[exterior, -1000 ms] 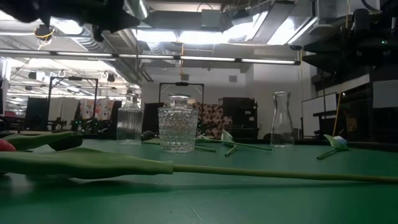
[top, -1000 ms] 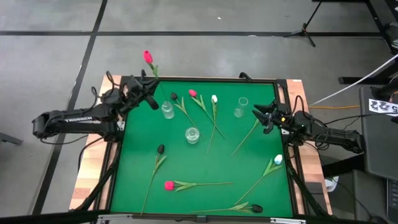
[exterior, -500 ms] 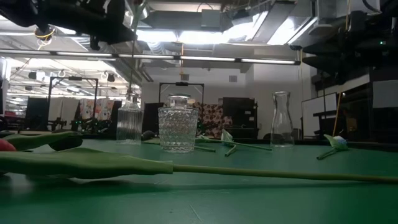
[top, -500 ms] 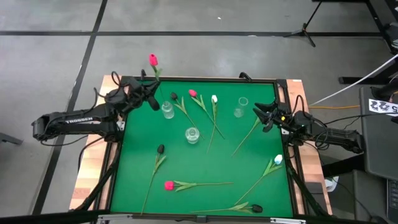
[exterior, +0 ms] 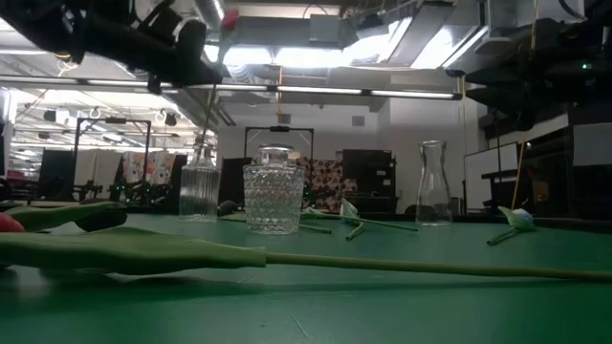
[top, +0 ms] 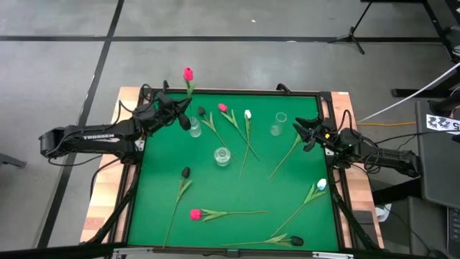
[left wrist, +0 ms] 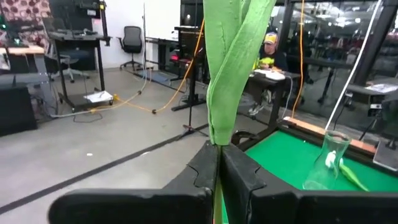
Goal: Sort flowers into vase by color
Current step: Put the middle pink tulip into the top left transparent vase
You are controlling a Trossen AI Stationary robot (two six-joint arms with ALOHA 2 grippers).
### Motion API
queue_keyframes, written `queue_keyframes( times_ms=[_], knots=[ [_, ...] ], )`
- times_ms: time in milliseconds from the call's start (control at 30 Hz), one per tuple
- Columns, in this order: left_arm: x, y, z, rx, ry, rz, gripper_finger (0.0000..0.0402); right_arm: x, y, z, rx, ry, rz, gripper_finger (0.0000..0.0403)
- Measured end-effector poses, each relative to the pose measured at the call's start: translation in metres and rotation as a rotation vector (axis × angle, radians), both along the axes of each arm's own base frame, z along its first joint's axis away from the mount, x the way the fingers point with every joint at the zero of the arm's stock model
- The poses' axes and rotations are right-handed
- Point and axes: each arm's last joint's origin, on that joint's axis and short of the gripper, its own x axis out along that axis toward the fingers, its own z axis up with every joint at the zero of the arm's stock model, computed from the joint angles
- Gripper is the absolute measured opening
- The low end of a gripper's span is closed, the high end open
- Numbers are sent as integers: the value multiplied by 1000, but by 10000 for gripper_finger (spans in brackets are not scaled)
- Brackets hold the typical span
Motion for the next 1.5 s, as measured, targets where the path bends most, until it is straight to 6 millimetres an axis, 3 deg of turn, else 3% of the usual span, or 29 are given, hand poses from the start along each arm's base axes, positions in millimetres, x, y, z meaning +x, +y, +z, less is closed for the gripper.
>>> queue_keyframes(
  times_ms=[200, 600, 833, 1133, 1333, 1500],
  knots=[
    [-11, -5, -26, -24, -128, -4, 3, 0, 0, 1, -3, -6, 10, 174],
    [-11, -12, -40, -127, -122, -38, 44, 0, 2, 3, -21, -26, 55, 174],
    [-11, -13, -40, -94, -93, -49, 70, 1, 3, 2, -79, 9, 92, 174],
    [-10, -15, -40, -51, -35, -85, 160, 1, 3, 2, -104, 22, 79, 181],
    [-10, -15, -40, -27, -22, -87, 233, 1, 3, 2, -108, 24, 78, 217],
    [-10, -15, -39, -36, -37, -81, 266, 1, 3, 2, -117, 28, 76, 242]
  ],
)
